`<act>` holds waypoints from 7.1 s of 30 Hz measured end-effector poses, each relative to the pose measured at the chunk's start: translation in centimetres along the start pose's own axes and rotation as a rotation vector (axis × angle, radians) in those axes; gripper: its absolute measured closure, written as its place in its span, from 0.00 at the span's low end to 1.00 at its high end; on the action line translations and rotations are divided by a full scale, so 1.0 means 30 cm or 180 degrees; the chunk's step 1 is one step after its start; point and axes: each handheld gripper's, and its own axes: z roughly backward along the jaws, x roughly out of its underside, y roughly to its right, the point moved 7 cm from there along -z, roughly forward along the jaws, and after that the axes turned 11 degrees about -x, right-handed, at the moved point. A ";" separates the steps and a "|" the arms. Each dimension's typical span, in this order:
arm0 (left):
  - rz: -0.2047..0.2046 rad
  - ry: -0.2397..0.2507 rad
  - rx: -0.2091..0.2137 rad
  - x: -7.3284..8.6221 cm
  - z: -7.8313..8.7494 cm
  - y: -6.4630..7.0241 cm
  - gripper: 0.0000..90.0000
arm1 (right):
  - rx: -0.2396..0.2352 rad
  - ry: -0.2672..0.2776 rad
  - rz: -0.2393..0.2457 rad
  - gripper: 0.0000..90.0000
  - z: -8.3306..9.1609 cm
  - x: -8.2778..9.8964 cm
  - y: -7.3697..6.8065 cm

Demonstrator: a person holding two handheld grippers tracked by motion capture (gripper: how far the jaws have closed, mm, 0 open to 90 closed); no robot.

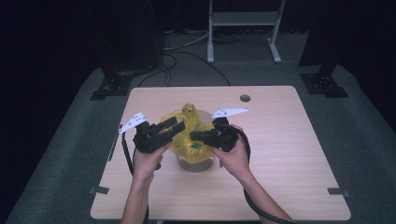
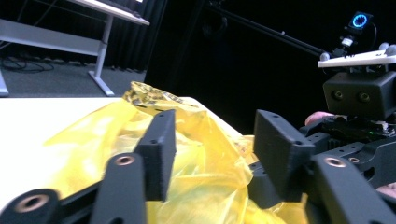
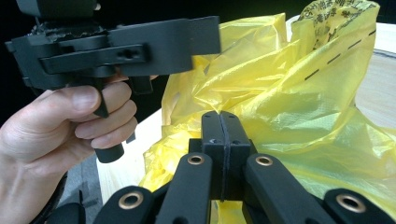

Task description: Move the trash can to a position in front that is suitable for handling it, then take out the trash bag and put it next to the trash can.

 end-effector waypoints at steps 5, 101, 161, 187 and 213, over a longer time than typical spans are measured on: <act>0.0019 0.0025 -0.0074 -0.014 0.020 -0.018 0.36 | -0.0042 0.0070 -0.0071 1.00 0.017 -0.008 0.010; 0.0238 0.0024 -0.0204 0.004 0.034 -0.095 0.11 | 0.0712 0.1186 -0.0358 1.00 0.697 -0.255 0.164; 0.0204 -0.0014 -0.0196 0.017 0.026 -0.074 0.10 | 0.0914 0.0482 -0.0775 0.98 0.386 0.131 0.478; 0.0221 -0.0027 -0.0205 0.021 0.022 -0.082 0.10 | 0.0803 0.0280 -0.0428 0.58 0.421 0.136 0.386; 0.0212 -0.0046 -0.0183 0.025 0.021 -0.075 0.10 | 0.0883 0.0366 -0.0394 0.47 0.582 0.227 0.368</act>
